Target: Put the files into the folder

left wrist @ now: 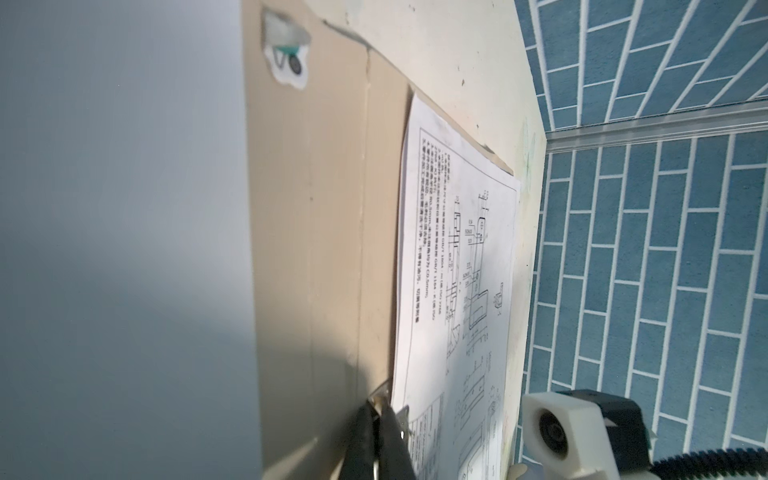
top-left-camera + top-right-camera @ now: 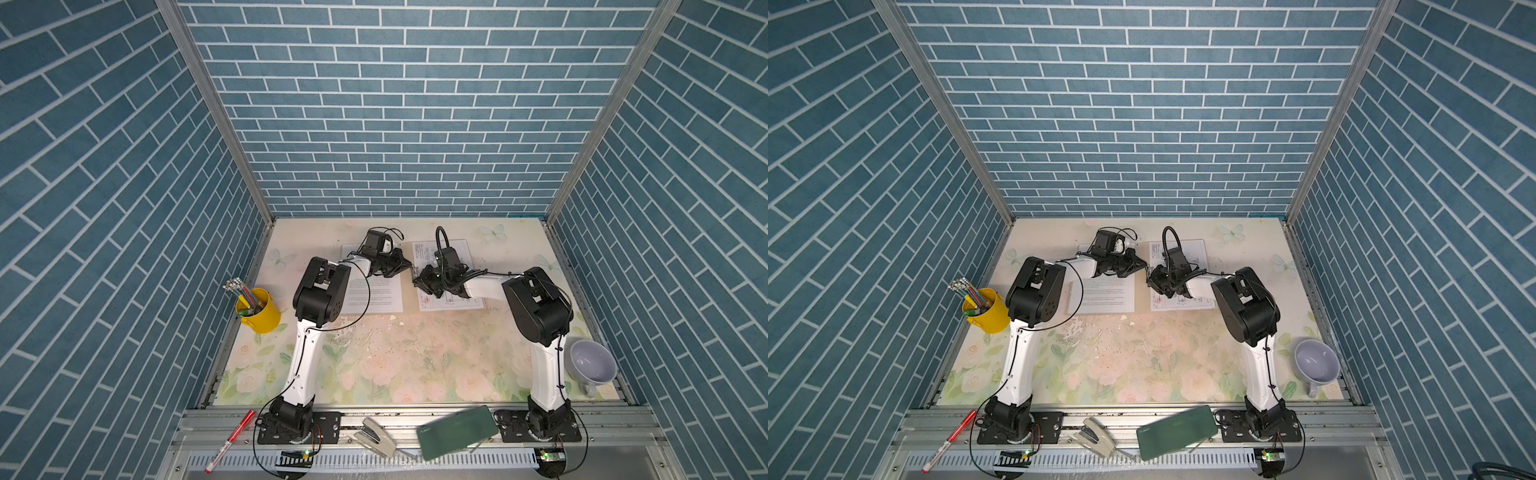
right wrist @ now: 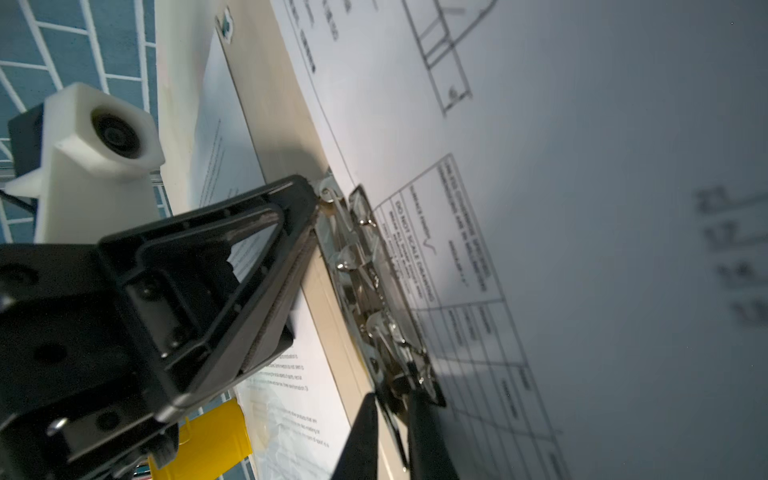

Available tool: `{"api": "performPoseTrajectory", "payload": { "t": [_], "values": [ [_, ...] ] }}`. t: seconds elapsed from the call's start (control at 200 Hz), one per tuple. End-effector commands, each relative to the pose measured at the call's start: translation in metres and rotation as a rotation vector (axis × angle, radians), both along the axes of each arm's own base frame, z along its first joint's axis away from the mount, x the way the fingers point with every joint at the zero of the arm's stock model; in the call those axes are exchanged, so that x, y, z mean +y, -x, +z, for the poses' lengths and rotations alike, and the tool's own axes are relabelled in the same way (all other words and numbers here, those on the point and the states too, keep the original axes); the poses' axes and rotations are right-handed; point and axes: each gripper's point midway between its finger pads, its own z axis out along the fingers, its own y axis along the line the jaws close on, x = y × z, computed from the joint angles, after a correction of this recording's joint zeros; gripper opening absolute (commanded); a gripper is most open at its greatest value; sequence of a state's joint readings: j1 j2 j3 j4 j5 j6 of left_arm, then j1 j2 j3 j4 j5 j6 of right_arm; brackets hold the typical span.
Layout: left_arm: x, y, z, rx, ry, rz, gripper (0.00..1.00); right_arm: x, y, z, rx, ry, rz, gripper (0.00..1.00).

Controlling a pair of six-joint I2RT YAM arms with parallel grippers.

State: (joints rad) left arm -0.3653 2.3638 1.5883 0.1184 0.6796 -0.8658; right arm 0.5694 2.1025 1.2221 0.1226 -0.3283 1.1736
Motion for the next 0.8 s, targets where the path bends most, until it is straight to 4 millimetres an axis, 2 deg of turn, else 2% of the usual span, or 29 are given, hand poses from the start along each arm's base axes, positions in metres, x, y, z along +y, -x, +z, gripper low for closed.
{"api": "performPoseTrajectory", "payload": {
  "t": [0.0, 0.225, 0.24, 0.27, 0.535, 0.67, 0.795],
  "values": [
    [0.0, 0.017, -0.012, 0.057, -0.015, -0.032, 0.06, -0.106, 0.095, -0.119, 0.438, 0.48, -0.114, 0.18],
    [0.0, 0.017, -0.01, 0.052, -0.007, -0.041, 0.06, -0.105, 0.091, -0.11, 0.414, 0.47, -0.115, 0.23],
    [0.0, 0.017, -0.011, 0.052, -0.008, -0.042, 0.06, -0.101, 0.086, -0.1, 0.389, 0.455, -0.116, 0.24],
    [0.0, 0.017, -0.011, 0.052, -0.006, -0.042, 0.06, -0.101, 0.082, -0.095, 0.374, 0.449, -0.118, 0.25],
    [-0.002, 0.015, -0.007, 0.041, 0.001, -0.057, 0.06, -0.082, 0.06, -0.072, 0.255, 0.346, -0.11, 0.36],
    [-0.003, 0.014, -0.005, 0.035, 0.005, -0.057, 0.06, -0.079, 0.058, -0.07, 0.255, 0.323, -0.118, 0.42],
    [-0.004, 0.013, -0.003, 0.032, 0.012, -0.06, 0.06, -0.068, 0.054, -0.071, 0.231, 0.241, -0.129, 0.47]
  ]
}}
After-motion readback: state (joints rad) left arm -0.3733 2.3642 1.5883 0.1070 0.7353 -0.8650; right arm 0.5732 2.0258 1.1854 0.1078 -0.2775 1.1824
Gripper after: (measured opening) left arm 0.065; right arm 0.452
